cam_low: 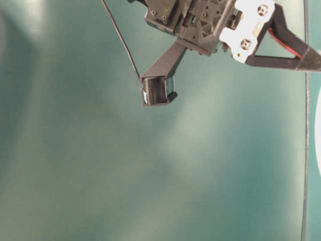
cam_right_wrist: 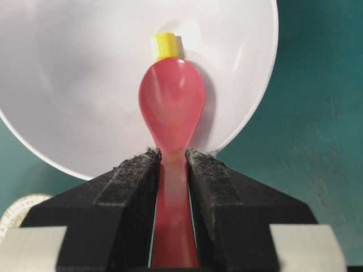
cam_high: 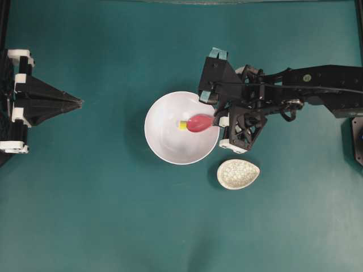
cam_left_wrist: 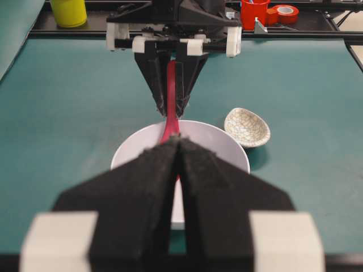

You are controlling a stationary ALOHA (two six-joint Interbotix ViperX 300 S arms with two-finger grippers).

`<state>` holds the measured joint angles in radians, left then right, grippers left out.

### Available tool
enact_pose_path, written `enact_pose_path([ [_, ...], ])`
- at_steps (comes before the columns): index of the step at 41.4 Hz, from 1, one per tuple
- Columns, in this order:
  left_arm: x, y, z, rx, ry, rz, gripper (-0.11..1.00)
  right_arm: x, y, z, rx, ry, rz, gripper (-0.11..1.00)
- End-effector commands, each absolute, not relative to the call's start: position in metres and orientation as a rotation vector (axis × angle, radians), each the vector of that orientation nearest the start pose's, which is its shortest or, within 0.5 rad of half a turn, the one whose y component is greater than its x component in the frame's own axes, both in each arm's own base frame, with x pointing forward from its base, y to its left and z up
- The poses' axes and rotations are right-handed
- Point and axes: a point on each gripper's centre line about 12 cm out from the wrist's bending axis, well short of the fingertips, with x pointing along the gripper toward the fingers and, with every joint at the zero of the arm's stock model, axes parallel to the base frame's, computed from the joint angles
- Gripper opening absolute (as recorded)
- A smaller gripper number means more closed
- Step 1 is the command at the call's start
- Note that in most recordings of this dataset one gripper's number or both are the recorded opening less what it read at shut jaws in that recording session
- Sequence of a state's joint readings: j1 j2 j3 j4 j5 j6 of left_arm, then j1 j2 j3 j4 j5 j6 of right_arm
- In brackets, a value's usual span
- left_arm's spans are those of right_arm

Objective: Scoop the yellow hexagonal prism block from the bowl with a spoon using the right arm.

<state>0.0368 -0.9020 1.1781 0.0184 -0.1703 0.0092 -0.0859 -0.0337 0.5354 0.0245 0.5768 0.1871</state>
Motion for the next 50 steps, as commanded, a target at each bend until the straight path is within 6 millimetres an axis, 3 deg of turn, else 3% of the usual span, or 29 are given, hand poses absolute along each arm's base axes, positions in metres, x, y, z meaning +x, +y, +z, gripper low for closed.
enact_pose_path([
  [1, 0.21, 0.008, 0.272, 0.029, 0.085, 0.033, 0.01, 0.374, -0.031, 0.192, 0.249, 1.033, -0.175, 0.24],
  [50, 0.209, 0.008, 0.275, 0.029, 0.076, 0.034, 0.01, 0.407, -0.024, 0.18, 0.266, 1.055, -0.155, 0.24],
])
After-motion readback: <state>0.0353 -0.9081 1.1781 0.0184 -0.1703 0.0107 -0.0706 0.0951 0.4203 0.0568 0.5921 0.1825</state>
